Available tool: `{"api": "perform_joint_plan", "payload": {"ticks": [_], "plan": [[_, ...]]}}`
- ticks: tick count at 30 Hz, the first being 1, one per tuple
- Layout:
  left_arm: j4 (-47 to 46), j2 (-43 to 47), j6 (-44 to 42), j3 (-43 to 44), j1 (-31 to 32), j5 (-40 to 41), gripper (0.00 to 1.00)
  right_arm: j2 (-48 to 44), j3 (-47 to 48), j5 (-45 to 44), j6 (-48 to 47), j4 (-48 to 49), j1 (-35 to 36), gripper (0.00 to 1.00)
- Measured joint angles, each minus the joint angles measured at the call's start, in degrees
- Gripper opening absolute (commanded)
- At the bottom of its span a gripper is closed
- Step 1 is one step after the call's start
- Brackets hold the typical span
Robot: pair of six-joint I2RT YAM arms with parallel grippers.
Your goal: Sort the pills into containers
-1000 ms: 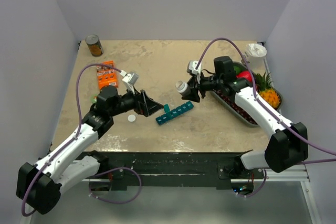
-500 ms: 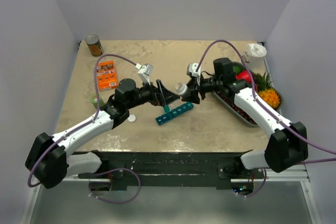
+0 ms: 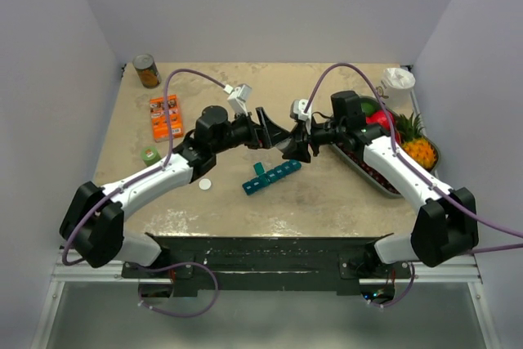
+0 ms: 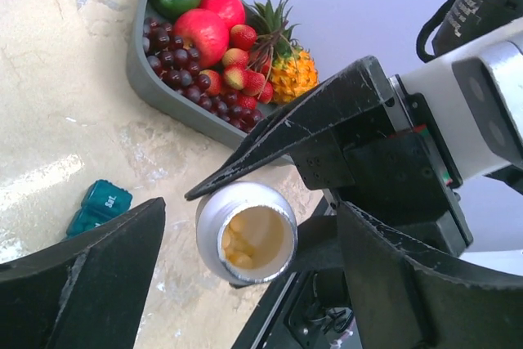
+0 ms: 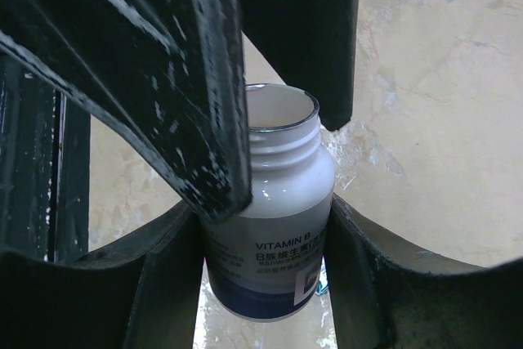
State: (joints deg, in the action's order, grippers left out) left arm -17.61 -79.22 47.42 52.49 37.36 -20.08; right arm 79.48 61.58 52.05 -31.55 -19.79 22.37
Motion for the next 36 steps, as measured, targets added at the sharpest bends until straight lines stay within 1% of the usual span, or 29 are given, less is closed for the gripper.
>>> {"api": "perform_joint_plan", "payload": {"ticks": [2,8,9,11,12,14,15,18,21,26,28,29,30,32,33,35,36], "plan": [[0.4,-1.5,0.0,1.2,0.3,-0.2,0.85,0.0,0.0,0.0,0.0,0.0,0.0,0.0],[2.0,-4.4,0.0,2.2,1.0,-1.4,0.75,0.0,-0.1,0.0,0.0,0.0,0.0,0.0],[2.5,-4.6,0.0,2.2,1.0,-1.7,0.68,0.0,-0.1,0.0,0.0,0.0,0.0,0.0],[2.6,-4.8,0.1,2.2,1.0,-2.3,0.61,0.0,-0.2,-0.1,0.0,0.0,0.0,0.0],[2.4,-4.8,0.1,2.2,1.0,-2.6,0.53,0.1,-0.2,-0.1,0.0,0.0,0.0,0.0],[1.8,-4.8,0.4,2.2,1.2,-3.1,0.43,0.1,-0.2,-0.1,0.0,-0.1,0.0,0.0],[1.5,-4.8,0.6,2.1,1.2,-3.2,0.36,0.1,-0.2,-0.1,0.0,-0.1,0.0,0.0],[-2.2,-4.4,2.7,-0.4,0.5,-4.3,0.3,0.1,-0.2,0.1,0.0,-0.1,0.0,0.0],[-8.3,-3.2,6.6,-4.7,-0.8,-6.7,0.27,0.1,-0.3,1.4,0.1,0.0,0.4,0.0],[-17.3,-2.1,13.0,-10.6,-2.5,-10.2,0.25,0.1,-1.1,4.7,0.8,1.2,0.9,0.0],[-19.2,-2.1,14.5,-11.5,-2.8,-11.0,0.29,0.1,-1.2,5.5,1.1,1.4,1.0,0.0],[-19.5,-2.1,14.7,-11.5,-2.9,-11.2,0.36,0.1,-1.2,5.8,1.2,1.6,1.0,0.0],[-19.7,-2.1,14.9,-11.5,-3.0,-11.4,0.53,0.1,-1.2,6.0,1.4,1.9,0.9,0.0],[-20.0,-2.1,15.0,-11.5,-3.2,-11.7,0.68,0.1,-1.2,6.2,1.6,2.3,0.9,0.0],[-20.0,-2.0,15.0,-11.5,-3.3,-11.8,0.79,0.1,-1.2,6.3,1.8,2.5,0.9,0.0],[-19.4,-1.2,14.3,-11.5,-3.6,-12.4,0.87,0.1,-1.2,6.3,1.9,2.6,0.7,0.0],[-18.3,0.1,13.9,-11.5,-4.0,-12.6,0.89,0.1,-1.2,6.2,1.9,2.6,0.3,0.0]]}}
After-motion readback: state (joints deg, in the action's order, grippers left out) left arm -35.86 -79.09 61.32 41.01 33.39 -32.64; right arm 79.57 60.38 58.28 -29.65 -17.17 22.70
